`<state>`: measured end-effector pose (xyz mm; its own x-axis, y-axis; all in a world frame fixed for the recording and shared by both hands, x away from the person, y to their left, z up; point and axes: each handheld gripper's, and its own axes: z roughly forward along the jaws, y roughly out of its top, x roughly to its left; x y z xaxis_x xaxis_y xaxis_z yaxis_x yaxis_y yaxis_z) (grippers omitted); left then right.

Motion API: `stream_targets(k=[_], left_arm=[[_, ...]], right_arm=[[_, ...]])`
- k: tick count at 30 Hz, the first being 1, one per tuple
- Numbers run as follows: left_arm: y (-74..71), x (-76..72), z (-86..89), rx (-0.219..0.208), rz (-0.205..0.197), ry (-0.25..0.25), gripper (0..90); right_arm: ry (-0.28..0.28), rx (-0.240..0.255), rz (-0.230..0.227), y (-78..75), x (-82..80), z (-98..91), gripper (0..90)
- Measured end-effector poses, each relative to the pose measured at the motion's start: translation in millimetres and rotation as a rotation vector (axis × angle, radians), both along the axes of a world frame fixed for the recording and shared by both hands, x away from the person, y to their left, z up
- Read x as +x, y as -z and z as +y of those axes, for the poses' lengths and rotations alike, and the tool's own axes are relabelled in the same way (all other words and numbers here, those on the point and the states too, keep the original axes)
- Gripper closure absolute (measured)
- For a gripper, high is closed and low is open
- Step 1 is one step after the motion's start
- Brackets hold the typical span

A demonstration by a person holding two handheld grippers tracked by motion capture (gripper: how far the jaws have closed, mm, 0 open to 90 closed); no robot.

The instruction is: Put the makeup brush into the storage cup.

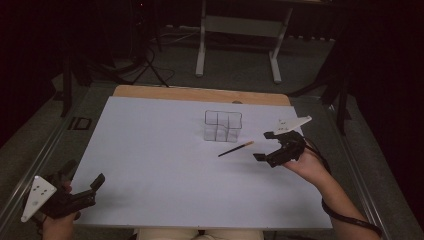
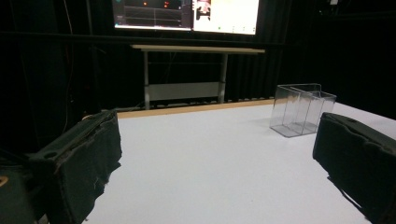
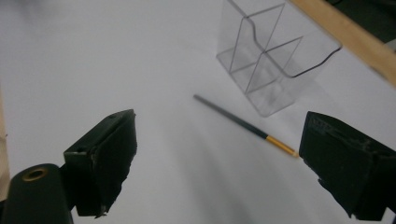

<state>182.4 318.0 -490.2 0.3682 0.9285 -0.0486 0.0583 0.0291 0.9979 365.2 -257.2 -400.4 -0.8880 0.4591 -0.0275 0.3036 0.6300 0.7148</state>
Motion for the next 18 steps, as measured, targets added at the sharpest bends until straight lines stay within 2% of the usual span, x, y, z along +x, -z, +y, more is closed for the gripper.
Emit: stream_targets(k=[2, 4, 7, 9, 14, 18], left_arm=[[-0.2, -0.2, -0.5, 0.002, -0.001, 0.001, 2.0], [-0.3, -0.3, -0.6, 0.003, -0.001, 0.002, 2.0], [-0.5, -0.7, -1.1, 0.004, -0.003, 0.003, 2.0], [-0.6, -0.8, -1.1, 0.005, -0.003, 0.003, 2.0], [-0.4, -0.9, -0.9, 0.003, -0.003, 0.003, 2.0], [-0.2, -1.1, -0.8, 0.002, -0.001, 0.003, 2.0]], right_arm=[[-0.011, -0.014, 0.02, 1.7, 3.4, 2.5, 11.4], [-0.01, -0.027, 0.015, 2.3, 4.5, 3.9, 11.4], [-0.023, -0.055, 0.044, 4.6, 10.3, 8.9, 11.4], [-0.027, -0.08, 0.034, 5.5, 12.5, 11.8, 11.5], [-0.042, -0.13, 0.045, 7.0, 18.5, 17.3, 13.4], [-0.057, -0.152, 0.072, 5.7, 23.9, 20.8, 13.5]])
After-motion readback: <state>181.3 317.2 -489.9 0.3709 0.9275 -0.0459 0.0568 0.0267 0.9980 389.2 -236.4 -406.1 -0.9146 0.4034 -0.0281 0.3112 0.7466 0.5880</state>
